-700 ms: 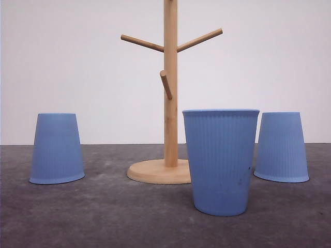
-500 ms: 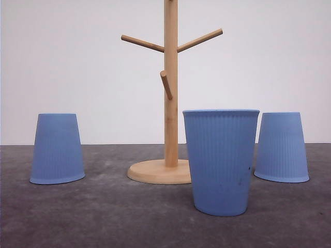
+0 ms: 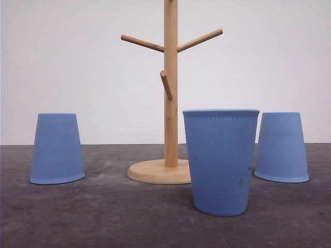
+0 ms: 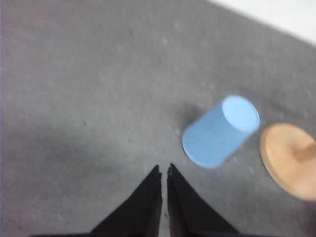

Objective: Place three cups

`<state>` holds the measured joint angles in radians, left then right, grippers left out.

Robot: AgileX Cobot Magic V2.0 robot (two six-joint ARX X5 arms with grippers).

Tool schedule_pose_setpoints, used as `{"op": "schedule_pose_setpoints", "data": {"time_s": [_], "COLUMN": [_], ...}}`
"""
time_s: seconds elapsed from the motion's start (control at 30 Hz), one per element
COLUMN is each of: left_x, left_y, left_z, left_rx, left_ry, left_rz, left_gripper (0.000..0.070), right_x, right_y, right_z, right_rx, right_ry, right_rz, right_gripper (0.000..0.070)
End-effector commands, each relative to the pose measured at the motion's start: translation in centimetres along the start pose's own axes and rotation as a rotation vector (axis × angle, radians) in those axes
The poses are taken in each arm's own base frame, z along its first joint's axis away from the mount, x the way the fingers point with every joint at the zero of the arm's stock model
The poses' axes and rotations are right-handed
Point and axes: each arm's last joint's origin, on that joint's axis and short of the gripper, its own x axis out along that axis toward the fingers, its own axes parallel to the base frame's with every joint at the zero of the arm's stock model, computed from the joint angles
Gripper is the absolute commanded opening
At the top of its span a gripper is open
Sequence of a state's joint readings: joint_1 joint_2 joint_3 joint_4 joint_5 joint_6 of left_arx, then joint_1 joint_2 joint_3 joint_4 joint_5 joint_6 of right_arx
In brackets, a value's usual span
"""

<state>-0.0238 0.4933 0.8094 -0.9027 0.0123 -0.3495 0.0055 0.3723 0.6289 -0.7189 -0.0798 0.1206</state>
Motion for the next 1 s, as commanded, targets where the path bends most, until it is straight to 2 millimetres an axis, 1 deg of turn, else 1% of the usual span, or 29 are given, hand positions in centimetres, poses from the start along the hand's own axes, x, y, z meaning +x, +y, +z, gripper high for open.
{"op": "schedule_pose_setpoints", "data": {"time_s": [0.0, 0.2, 0.27, 0.37, 0.63, 0.8, 0.83, 0.87, 0.9, 0.93, 0.97], "left_x": [0.0, 1.9, 2.3, 2.4, 2.5, 2.6, 2.6, 2.7, 2.7, 2.7, 2.7], "left_y": [-0.4, -1.3, -1.8, -2.7, -4.9, -5.4, -5.5, -5.5, -5.5, -5.5, -5.5], "left_z": [0.9, 2.4, 2.7, 2.7, 1.7, 1.5, 1.4, 1.4, 1.4, 1.5, 1.5], "left_rx": [0.046, 0.2, 0.219, 0.297, 0.534, 0.586, 0.587, 0.587, 0.585, 0.58, 0.573], "left_ry": [0.026, 0.192, 0.202, 0.206, 0.249, 0.26, 0.261, 0.263, 0.263, 0.264, 0.264], "left_rz": [-0.019, -0.075, -0.106, -0.168, -0.325, -0.352, -0.353, -0.353, -0.353, -0.352, -0.351], "left_gripper": [0.0003, 0.0003, 0.0003, 0.0003, 0.0004, 0.0012, 0.0027, 0.0051, 0.0131, 0.0234, 0.0364], "right_x": [0.4, 2.7, 3.3, 3.8, 3.8, 3.6, 3.6, 3.6, 3.5, 3.5, 3.5], "right_y": [0.1, 0.3, 0.3, 0.6, 2.6, 3.4, 3.4, 3.5, 3.5, 3.5, 3.5], "right_z": [0.4, 0.3, 0.3, 0.3, 0.2, 0.1, 0.1, 0.1, 0.1, 0.1, 0.1], "right_rx": [-0.042, -0.088, -0.101, -0.121, -0.272, -0.32, -0.322, -0.324, -0.325, -0.325, -0.324], "right_ry": [0.018, 0.157, 0.189, 0.212, 0.196, 0.197, 0.197, 0.196, 0.196, 0.196, 0.195], "right_rz": [0.038, 0.164, 0.19, 0.228, 0.329, 0.381, 0.386, 0.389, 0.39, 0.39, 0.387], "right_gripper": [0.0003, 0.0004, 0.0004, 0.0004, 0.0004, 0.0007, 0.0022, 0.0051, 0.0134, 0.023, 0.0342]}}
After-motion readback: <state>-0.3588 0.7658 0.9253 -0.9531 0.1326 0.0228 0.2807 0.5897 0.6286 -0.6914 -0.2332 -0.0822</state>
